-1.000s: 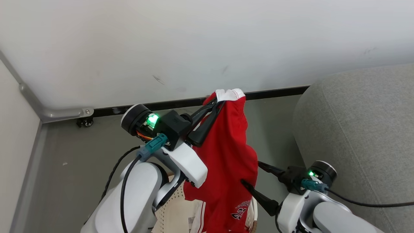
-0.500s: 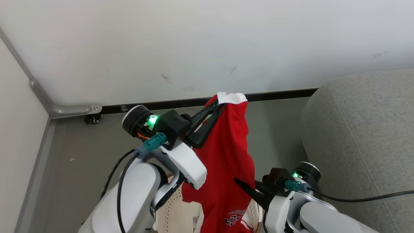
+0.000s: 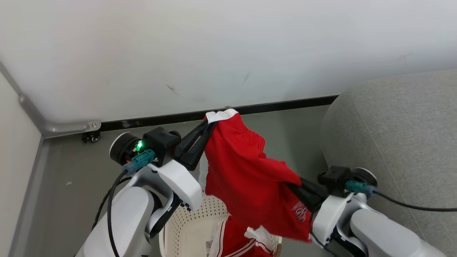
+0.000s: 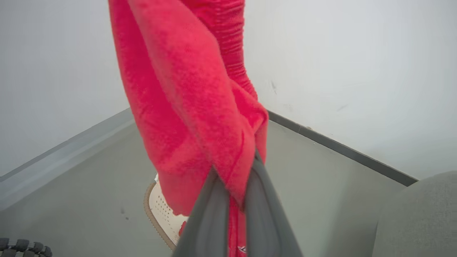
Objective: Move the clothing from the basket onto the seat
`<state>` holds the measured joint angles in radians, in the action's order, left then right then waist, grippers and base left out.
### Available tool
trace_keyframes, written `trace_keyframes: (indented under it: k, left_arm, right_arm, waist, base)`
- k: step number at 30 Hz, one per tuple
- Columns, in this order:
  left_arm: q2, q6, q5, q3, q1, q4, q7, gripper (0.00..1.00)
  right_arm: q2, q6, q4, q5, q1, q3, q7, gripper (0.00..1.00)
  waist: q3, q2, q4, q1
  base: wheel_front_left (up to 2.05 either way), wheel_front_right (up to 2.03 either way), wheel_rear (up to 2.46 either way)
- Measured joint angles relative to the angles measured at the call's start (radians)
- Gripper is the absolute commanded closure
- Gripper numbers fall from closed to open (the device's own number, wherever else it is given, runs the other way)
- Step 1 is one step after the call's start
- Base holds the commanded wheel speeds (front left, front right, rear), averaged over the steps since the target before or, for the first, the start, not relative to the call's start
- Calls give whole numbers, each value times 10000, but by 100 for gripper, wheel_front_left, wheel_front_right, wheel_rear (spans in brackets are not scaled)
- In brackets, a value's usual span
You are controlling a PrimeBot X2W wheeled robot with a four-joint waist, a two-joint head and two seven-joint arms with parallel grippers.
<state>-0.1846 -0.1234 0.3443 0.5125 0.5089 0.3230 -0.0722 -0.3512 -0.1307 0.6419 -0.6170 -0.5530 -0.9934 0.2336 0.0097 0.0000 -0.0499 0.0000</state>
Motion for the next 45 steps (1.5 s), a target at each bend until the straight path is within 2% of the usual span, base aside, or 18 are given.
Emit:
trace_keyframes:
  k: [12, 13, 14, 15, 16, 17, 18, 34, 45]
  left_arm:
    - [4, 46, 157, -113, -286, 267, -458, 100]
    - [15, 46, 198, -104, -307, 265, -516, 89]
    - [21, 46, 232, -90, -328, 265, -518, 62]
    - [29, 46, 236, -84, -351, 265, -518, 45]
    - [40, 46, 295, -63, -391, 263, -520, 42]
    - [40, 46, 318, -52, -407, 263, -522, 26]
    - [48, 46, 341, -54, -440, 263, -527, 0]
    - [-65, 42, 606, -12, -867, 311, -825, 0]
    - [-123, 27, 677, 360, -988, 102, -1003, 0]
  right_arm:
    - [-311, 0, -382, -692, 78, 1501, 130, 100]
    - [-328, 0, -504, -711, 117, 1685, 130, 100]
    - [-330, 0, -639, -713, 156, 1896, 134, 100]
    - [-330, 0, -750, -738, 175, 2111, 136, 100]
    - [-334, 0, -988, -811, 180, 2470, 140, 100]
    - [-343, 0, -1072, -813, 181, 2596, 142, 100]
    - [-349, 0, -1156, -813, 198, 2734, 142, 100]
    - [-909, 0, -1833, -525, 654, 4201, 144, 100]
    - [-1289, 0, -1979, -299, 1250, 5093, 144, 100]
  waist:
    - [-68, 0, -540, 0]
    - [-78, 0, -576, 0]
    - [-89, 0, -612, 0]
    - [-99, 0, -645, 1]
    - [-119, 0, -703, 0]
    - [-127, 0, -728, 0]
    - [-135, 0, -750, 0]
    - [-158, 0, -833, 0]
    - [-159, 0, -976, 0]
  base:
    - [0, 0, 0]
    - [0, 0, 0]
    - [0, 0, 0]
    - [0, 0, 0]
    - [0, 0, 0]
    - [0, 0, 0]
    - [0, 0, 0]
    - [0, 0, 0]
    - [0, 0, 0]
